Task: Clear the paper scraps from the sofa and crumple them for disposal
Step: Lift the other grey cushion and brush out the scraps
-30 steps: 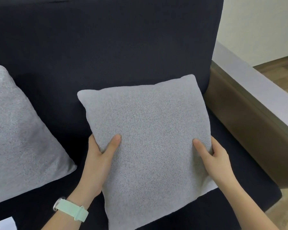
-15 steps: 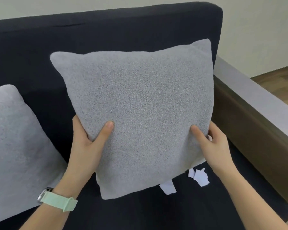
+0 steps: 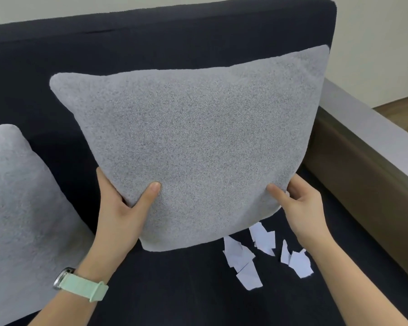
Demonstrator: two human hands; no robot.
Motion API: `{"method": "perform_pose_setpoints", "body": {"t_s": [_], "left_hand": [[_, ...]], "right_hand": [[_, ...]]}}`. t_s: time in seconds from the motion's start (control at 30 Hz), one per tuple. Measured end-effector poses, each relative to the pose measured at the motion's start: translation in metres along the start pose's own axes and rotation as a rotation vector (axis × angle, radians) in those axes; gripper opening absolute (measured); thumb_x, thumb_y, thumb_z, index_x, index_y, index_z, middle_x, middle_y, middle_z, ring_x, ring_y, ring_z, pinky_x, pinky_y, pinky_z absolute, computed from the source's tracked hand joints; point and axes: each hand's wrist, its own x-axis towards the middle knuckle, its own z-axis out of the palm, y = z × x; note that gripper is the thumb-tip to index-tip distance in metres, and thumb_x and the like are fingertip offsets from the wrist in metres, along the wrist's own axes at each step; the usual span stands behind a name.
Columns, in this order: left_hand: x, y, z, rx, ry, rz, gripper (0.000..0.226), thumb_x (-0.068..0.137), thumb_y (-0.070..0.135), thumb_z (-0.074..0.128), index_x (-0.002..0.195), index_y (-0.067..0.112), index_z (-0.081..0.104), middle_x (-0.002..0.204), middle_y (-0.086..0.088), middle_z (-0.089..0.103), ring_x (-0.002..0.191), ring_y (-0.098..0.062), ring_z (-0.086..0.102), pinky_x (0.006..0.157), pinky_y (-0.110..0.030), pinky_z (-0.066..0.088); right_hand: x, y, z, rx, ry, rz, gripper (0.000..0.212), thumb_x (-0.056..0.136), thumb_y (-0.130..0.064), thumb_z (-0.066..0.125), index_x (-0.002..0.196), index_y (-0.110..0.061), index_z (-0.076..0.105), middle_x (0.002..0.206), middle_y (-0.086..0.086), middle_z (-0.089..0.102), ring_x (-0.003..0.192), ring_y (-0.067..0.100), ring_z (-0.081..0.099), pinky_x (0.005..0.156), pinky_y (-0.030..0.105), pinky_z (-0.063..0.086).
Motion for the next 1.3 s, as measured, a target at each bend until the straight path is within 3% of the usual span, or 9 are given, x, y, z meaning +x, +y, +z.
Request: {"method": "perform_pose_setpoints", "body": {"t_s": [0.13, 0.4, 0.53, 0.63, 0.77, 0.9, 0.97, 1.1, 1.3], "left_hand": [[0.006, -0.01, -0.004, 0.009, 0.02, 0.017, 0.071, 0.081, 0.025, 0.077, 0.123, 0.053, 0.027, 0.116, 0.05, 0.045, 0.12, 0.02, 0.045, 0.093, -0.003, 0.041], [0.015, -0.023, 0.0, -0.009, -0.017, 0.017, 0.066, 0.082, 0.015, 0.07, 0.119, 0.052, 0.03, 0.111, 0.051, 0.049, 0.116, 0.02, 0.049, 0.095, -0.015, 0.041], [0.02, -0.021, 0.0, -0.017, 0.005, 0.071, 0.066, 0.08, 0.014, 0.07, 0.123, 0.047, 0.031, 0.114, 0.049, 0.049, 0.119, 0.018, 0.048, 0.094, -0.006, 0.042], [0.025, -0.02, -0.002, -0.032, 0.018, 0.108, 0.067, 0.082, 0.013, 0.069, 0.13, 0.04, 0.03, 0.118, 0.045, 0.05, 0.122, 0.014, 0.048, 0.096, -0.006, 0.042], [0.033, -0.023, -0.004, -0.068, 0.031, 0.137, 0.062, 0.089, 0.016, 0.068, 0.135, 0.036, 0.032, 0.126, 0.035, 0.052, 0.127, 0.006, 0.049, 0.101, -0.015, 0.044], [0.041, -0.023, -0.006, -0.108, 0.064, 0.166, 0.051, 0.088, 0.026, 0.066, 0.127, 0.044, 0.038, 0.126, 0.029, 0.054, 0.127, 0.002, 0.051, 0.103, -0.023, 0.045], [0.049, -0.023, -0.007, -0.179, 0.103, 0.155, 0.042, 0.094, 0.016, 0.062, 0.121, 0.042, 0.044, 0.121, 0.026, 0.058, 0.122, -0.001, 0.055, 0.104, -0.029, 0.046], [0.067, -0.022, -0.011, -0.356, 0.18, 0.098, 0.028, 0.1, 0.005, 0.052, 0.105, 0.032, 0.051, 0.106, 0.018, 0.064, 0.107, -0.004, 0.061, 0.105, -0.038, 0.049], [0.068, -0.031, -0.008, -0.386, 0.178, 0.088, 0.03, 0.097, 0.006, 0.055, 0.109, 0.033, 0.053, 0.113, 0.014, 0.065, 0.115, -0.012, 0.06, 0.109, -0.049, 0.043]], "right_hand": [[0.011, 0.0, 0.007, 0.005, -0.018, -0.013, 0.034, 0.095, -0.008, 0.062, 0.107, -0.039, 0.07, 0.112, -0.017, 0.074, 0.112, 0.006, 0.066, 0.103, 0.042, 0.051], [0.022, 0.008, 0.014, -0.005, -0.041, -0.011, 0.049, 0.098, -0.006, 0.055, 0.094, -0.053, 0.069, 0.103, -0.024, 0.074, 0.106, 0.002, 0.067, 0.101, 0.034, 0.051], [0.027, 0.005, 0.017, 0.024, -0.008, -0.041, 0.047, 0.098, -0.006, 0.055, 0.093, -0.05, 0.07, 0.098, -0.023, 0.074, 0.105, 0.005, 0.068, 0.098, 0.031, 0.052], [0.033, -0.001, 0.019, 0.059, 0.006, -0.082, 0.044, 0.098, -0.005, 0.055, 0.099, -0.046, 0.07, 0.104, -0.023, 0.074, 0.106, 0.0, 0.067, 0.098, 0.027, 0.053], [0.04, -0.012, 0.023, 0.085, -0.002, -0.122, 0.039, 0.099, -0.005, 0.054, 0.11, -0.041, 0.068, 0.113, -0.02, 0.073, 0.112, 0.002, 0.066, 0.103, 0.033, 0.049], [0.047, -0.016, 0.024, 0.097, -0.026, -0.143, 0.038, 0.099, -0.006, 0.055, 0.118, -0.036, 0.067, 0.118, -0.017, 0.072, 0.116, 0.004, 0.064, 0.108, 0.039, 0.047], [0.049, -0.014, 0.024, 0.101, -0.061, -0.152, 0.037, 0.099, -0.007, 0.054, 0.127, -0.029, 0.065, 0.124, -0.014, 0.07, 0.121, 0.005, 0.062, 0.111, 0.042, 0.044], [0.054, -0.009, 0.024, 0.114, -0.113, -0.177, 0.051, 0.1, -0.009, 0.053, 0.143, -0.035, 0.048, 0.142, -0.021, 0.055, 0.136, 0.0, 0.047, 0.118, 0.041, 0.034], [0.054, 0.004, 0.025, 0.101, -0.17, -0.184, 0.054, 0.1, -0.007, 0.052, 0.147, -0.033, 0.043, 0.147, -0.019, 0.051, 0.138, 0.001, 0.043, 0.12, 0.04, 0.032]]}}
